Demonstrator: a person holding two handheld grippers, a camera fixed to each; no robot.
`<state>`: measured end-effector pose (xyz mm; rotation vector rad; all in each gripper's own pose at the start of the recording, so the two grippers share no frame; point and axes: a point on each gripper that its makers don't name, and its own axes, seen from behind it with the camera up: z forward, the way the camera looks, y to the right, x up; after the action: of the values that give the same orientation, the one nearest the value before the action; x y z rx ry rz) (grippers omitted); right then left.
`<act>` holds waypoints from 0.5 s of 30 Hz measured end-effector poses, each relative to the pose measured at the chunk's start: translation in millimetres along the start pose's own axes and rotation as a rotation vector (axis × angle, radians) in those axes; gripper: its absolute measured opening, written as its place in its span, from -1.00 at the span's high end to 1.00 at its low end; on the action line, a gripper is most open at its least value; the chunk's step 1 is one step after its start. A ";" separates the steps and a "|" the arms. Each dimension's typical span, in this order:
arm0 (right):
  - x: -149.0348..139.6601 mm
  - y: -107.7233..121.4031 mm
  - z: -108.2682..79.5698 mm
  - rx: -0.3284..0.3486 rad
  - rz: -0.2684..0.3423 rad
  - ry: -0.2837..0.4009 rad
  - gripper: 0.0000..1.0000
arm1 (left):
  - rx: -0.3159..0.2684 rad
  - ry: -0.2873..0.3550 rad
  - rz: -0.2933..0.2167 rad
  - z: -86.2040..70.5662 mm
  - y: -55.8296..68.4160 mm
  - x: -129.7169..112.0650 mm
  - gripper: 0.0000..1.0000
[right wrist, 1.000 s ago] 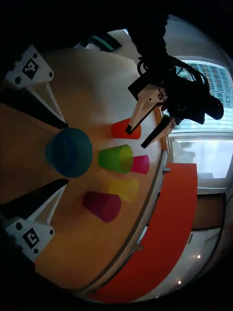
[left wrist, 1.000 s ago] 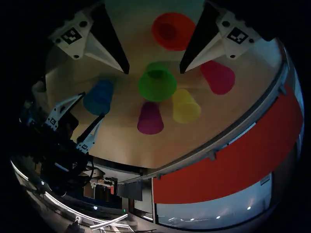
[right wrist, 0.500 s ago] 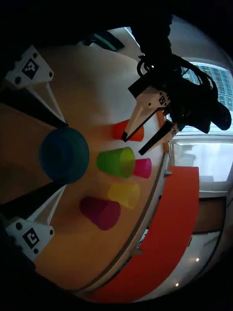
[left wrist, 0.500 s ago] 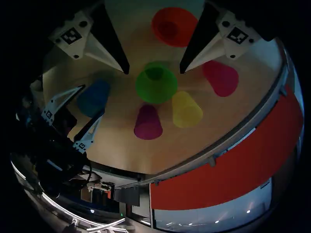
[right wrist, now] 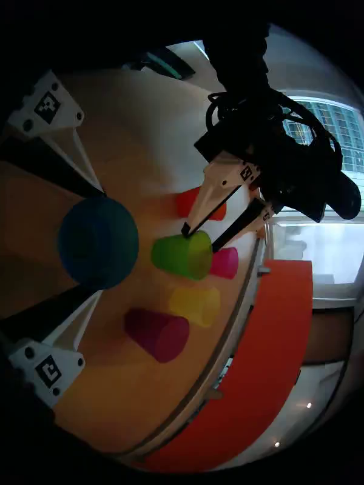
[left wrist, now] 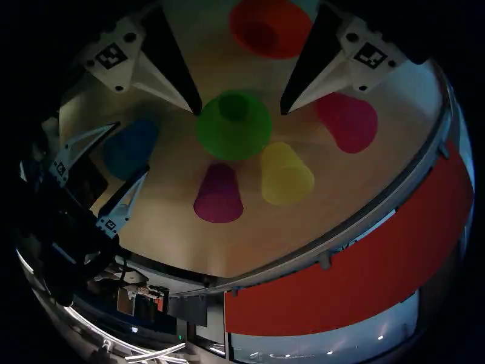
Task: Pour water
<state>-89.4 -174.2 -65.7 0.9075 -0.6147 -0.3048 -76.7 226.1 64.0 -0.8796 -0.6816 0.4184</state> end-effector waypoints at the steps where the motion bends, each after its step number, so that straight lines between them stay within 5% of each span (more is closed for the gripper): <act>1: -0.1 -0.1 -0.1 0.000 0.000 0.000 -1.00 | 0.000 0.001 -0.001 0.7 0.0 0.5 -0.93; 15: -0.1 -0.7 1.8 -0.001 -0.004 0.001 -0.99 | 0.010 0.012 -0.022 14.7 0.4 4.2 -0.93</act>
<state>-90.6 -175.7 -65.5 0.9084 -0.6117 -0.3085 -83.9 237.2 71.9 -0.8640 -0.6771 0.3967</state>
